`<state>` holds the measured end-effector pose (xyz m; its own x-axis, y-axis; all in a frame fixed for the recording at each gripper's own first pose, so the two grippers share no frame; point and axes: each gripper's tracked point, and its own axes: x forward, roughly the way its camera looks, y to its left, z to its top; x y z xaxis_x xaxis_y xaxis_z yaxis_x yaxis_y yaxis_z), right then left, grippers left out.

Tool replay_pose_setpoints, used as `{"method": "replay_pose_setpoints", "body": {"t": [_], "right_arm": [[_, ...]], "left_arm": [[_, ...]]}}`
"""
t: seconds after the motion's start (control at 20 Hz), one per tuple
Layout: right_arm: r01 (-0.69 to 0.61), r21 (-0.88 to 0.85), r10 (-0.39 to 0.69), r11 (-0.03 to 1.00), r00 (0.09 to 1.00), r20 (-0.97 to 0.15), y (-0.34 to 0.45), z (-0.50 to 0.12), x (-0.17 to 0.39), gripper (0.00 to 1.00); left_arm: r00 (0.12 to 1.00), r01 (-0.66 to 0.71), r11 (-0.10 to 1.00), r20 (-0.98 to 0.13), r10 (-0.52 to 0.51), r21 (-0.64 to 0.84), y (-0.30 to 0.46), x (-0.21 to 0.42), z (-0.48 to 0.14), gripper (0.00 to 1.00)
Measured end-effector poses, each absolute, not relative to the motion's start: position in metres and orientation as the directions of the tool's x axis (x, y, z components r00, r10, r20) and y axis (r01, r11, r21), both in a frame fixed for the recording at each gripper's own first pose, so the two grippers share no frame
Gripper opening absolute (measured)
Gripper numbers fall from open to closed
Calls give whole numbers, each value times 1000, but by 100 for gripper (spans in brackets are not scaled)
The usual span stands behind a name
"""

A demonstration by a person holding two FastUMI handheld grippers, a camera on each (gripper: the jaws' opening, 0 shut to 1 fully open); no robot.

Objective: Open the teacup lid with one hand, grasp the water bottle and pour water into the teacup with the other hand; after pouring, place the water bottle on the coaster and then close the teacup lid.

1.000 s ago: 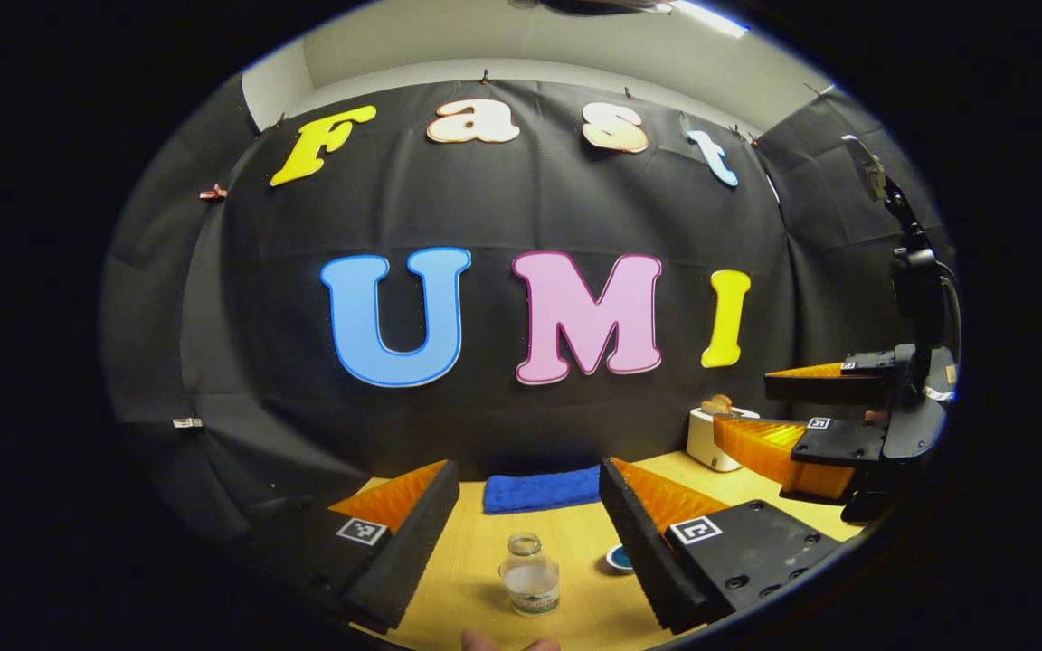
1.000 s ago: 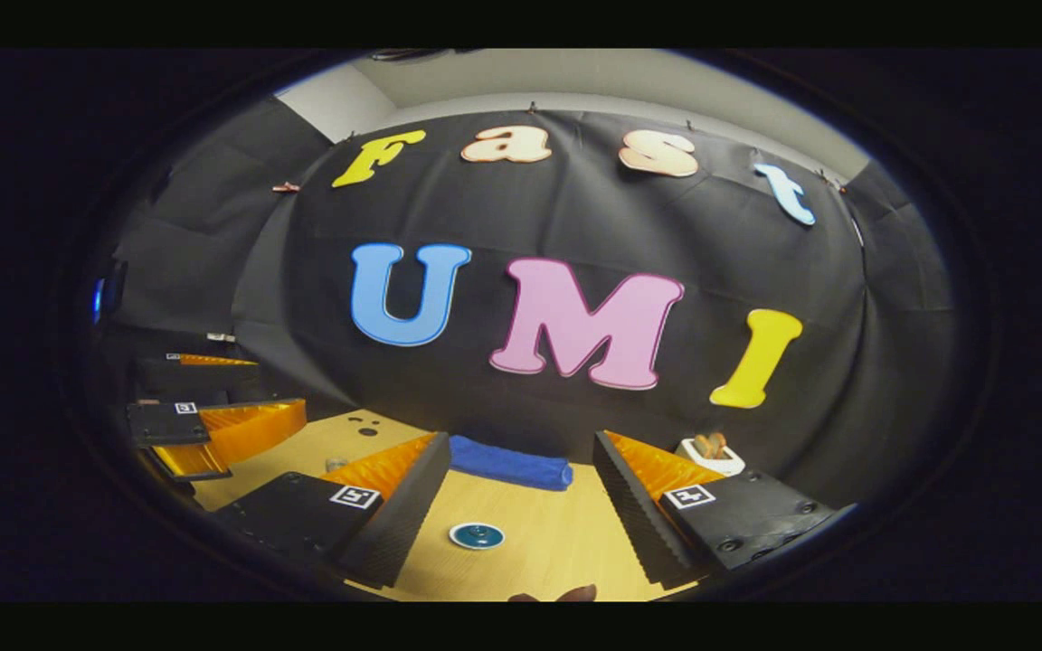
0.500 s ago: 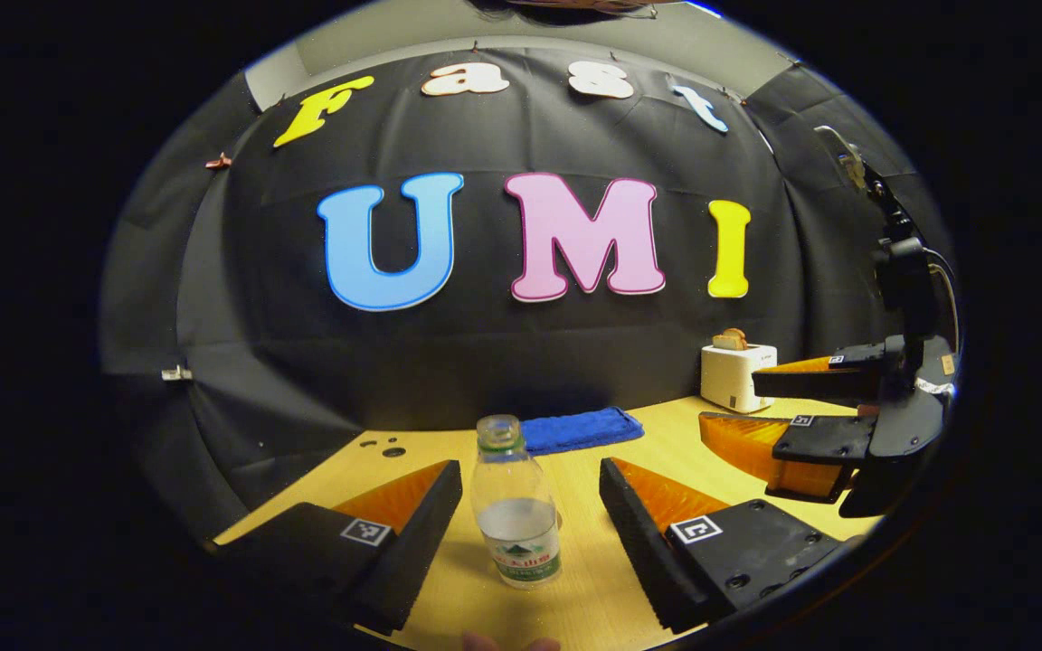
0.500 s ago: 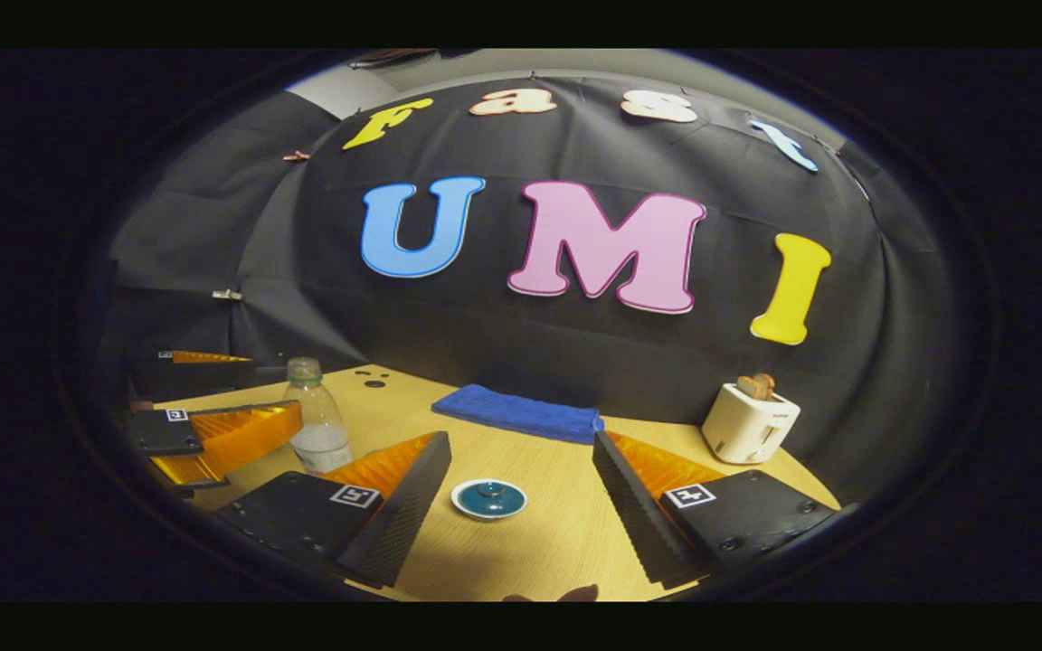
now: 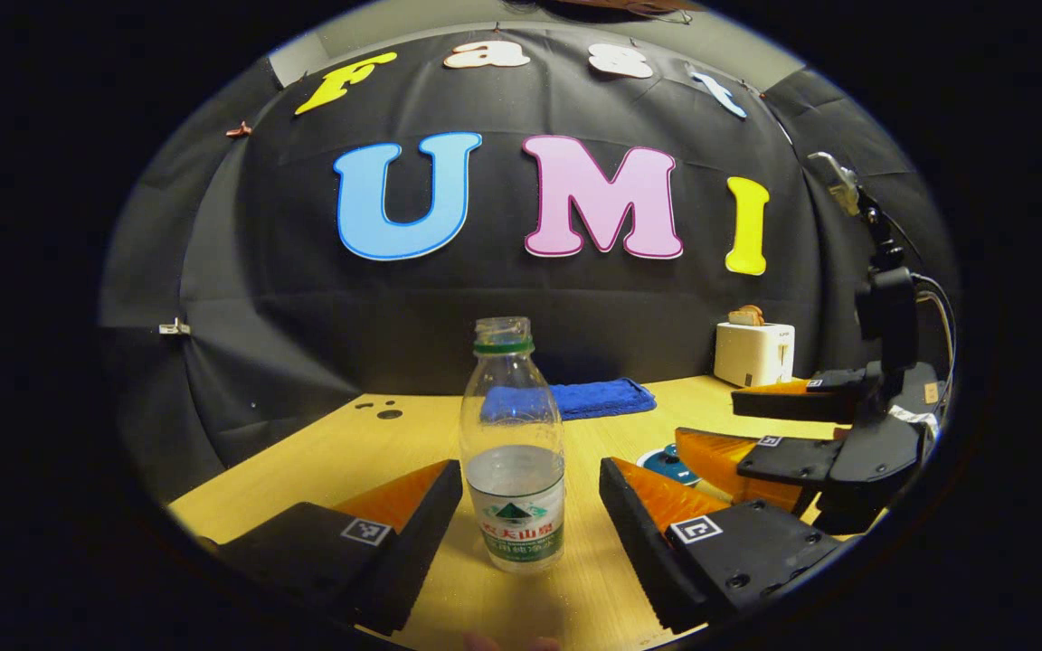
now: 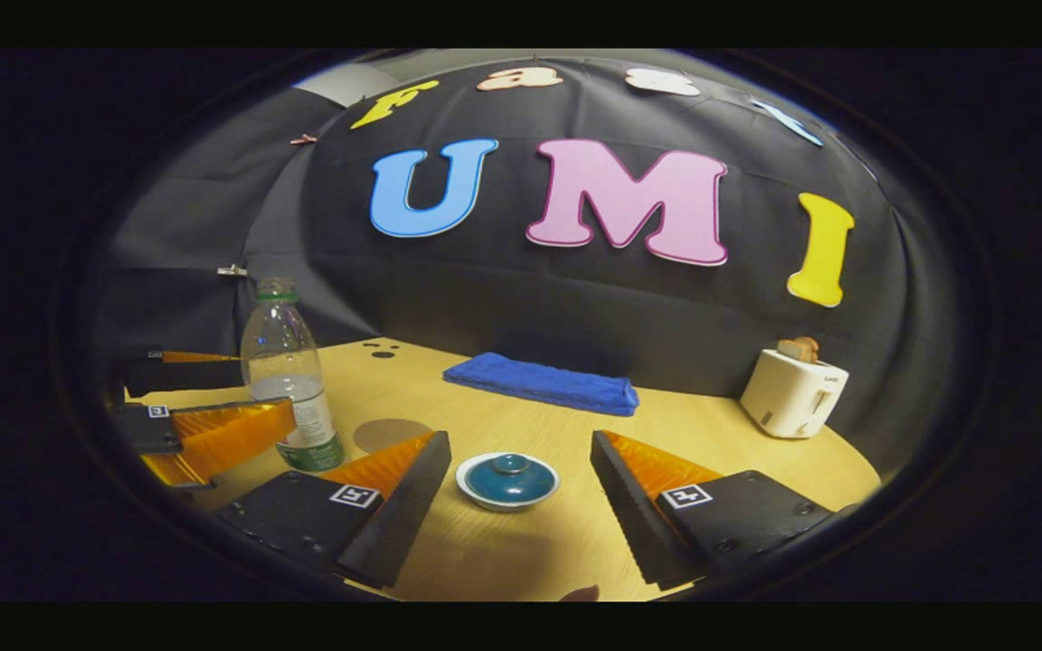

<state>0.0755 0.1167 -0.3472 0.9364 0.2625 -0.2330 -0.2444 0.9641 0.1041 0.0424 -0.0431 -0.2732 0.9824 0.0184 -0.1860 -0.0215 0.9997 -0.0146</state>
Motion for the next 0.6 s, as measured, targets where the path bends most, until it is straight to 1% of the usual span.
{"method": "replay_pose_setpoints", "body": {"t": [0.1, 0.15, 0.3, 0.4, 0.45, 0.55, 0.6], "right_arm": [[-259, 106, 278, 960, 927, -252, 121, -360, 84, 94], [-262, 106, 281, 959, 922, -266, 124, -366, 89, 87], [-258, 119, 283, 959, 904, -322, 125, -387, 98, 83], [-256, 130, 286, 958, 893, -347, 127, -395, 100, 76], [-262, 146, 297, 954, 889, -348, 129, -396, 101, 67], [-268, 155, 307, 951, 886, -347, 131, -396, 103, 60], [-279, 155, 317, 948, 882, -348, 132, -394, 103, 60]], "left_arm": [[982, -29, 999, -189, 25, -19, -43, 44, -277, 96], [982, -32, 999, -189, 28, -18, -43, 45, -277, 96], [981, -34, 999, -192, 31, -16, -42, 46, -283, 96], [980, -31, 999, -196, 27, -20, -43, 47, -285, 96], [980, -31, 999, -199, 27, -19, -43, 48, -286, 96], [980, -35, 999, -198, 32, -14, -43, 50, -288, 96], [979, -37, 999, -199, 34, -16, -43, 50, -290, 96]]}}
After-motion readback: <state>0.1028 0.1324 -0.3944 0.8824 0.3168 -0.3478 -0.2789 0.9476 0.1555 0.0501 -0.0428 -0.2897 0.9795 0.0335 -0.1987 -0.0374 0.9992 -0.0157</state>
